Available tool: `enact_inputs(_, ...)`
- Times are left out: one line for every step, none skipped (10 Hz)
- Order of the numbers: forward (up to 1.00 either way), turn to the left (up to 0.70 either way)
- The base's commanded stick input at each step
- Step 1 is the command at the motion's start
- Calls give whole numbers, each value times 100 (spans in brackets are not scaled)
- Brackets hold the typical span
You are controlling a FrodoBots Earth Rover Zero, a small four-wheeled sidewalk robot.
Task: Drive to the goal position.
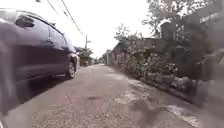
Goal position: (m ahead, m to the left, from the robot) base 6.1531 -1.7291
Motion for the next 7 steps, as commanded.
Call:
enact_inputs(70,0)
enact_inputs(70,0)
enact_inputs(70,1)
enact_inputs(70,2)
enact_inputs(70,2)
enact_inputs(70,2)
enact_inputs(70,2)
